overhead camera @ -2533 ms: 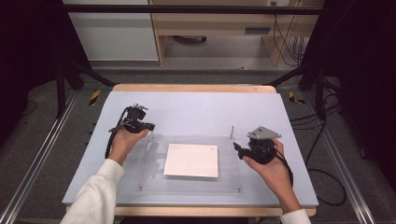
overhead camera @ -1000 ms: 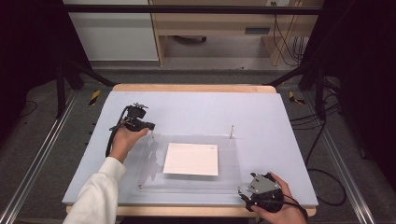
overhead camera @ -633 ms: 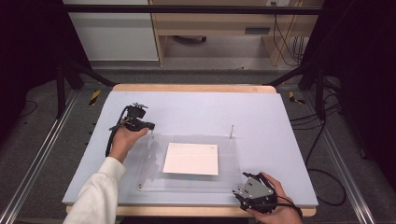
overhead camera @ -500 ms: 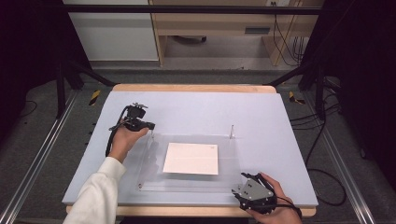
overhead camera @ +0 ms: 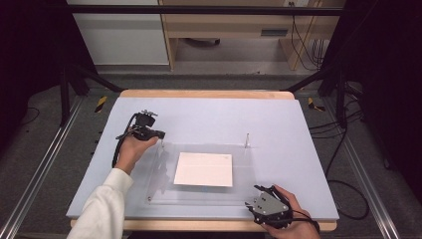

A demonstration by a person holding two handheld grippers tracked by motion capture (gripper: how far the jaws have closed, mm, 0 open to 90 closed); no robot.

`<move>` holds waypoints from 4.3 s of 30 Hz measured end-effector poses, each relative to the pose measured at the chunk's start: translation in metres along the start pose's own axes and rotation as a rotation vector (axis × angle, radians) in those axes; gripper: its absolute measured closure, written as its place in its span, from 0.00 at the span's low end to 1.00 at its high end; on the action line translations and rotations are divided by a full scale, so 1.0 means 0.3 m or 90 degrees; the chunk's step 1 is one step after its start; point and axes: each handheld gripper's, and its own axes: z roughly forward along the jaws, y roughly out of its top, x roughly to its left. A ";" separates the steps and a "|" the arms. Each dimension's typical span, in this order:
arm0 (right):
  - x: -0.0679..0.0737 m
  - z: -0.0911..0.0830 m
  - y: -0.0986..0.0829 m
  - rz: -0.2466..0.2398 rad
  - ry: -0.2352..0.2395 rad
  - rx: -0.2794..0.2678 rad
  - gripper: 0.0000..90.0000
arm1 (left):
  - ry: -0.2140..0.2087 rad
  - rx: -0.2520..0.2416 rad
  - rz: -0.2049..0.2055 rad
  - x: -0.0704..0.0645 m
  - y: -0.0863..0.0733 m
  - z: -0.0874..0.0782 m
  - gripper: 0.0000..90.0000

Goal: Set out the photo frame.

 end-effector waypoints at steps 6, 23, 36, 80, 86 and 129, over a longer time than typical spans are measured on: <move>-0.003 0.000 0.003 0.001 0.001 -0.003 0.42 | -0.001 -0.001 -0.001 0.001 0.000 0.000 0.94; -0.004 -0.019 0.027 -0.009 -0.005 -0.021 0.49 | 0.030 -0.035 0.018 -0.010 -0.020 -0.009 0.87; -0.033 -0.050 0.070 0.015 -0.002 -0.040 0.55 | 0.032 -0.164 0.074 -0.016 -0.099 -0.206 0.62; -0.260 -0.111 0.242 0.127 0.044 -0.062 0.66 | 0.024 -0.177 0.238 -0.111 -0.351 -0.412 0.37; -0.271 -0.111 0.250 0.132 0.048 -0.059 0.66 | 0.008 -0.195 0.259 -0.159 -0.345 -0.438 0.38; -0.332 -0.109 0.287 0.165 0.074 -0.044 0.66 | 0.052 -0.175 0.503 -0.414 -0.225 -0.485 0.78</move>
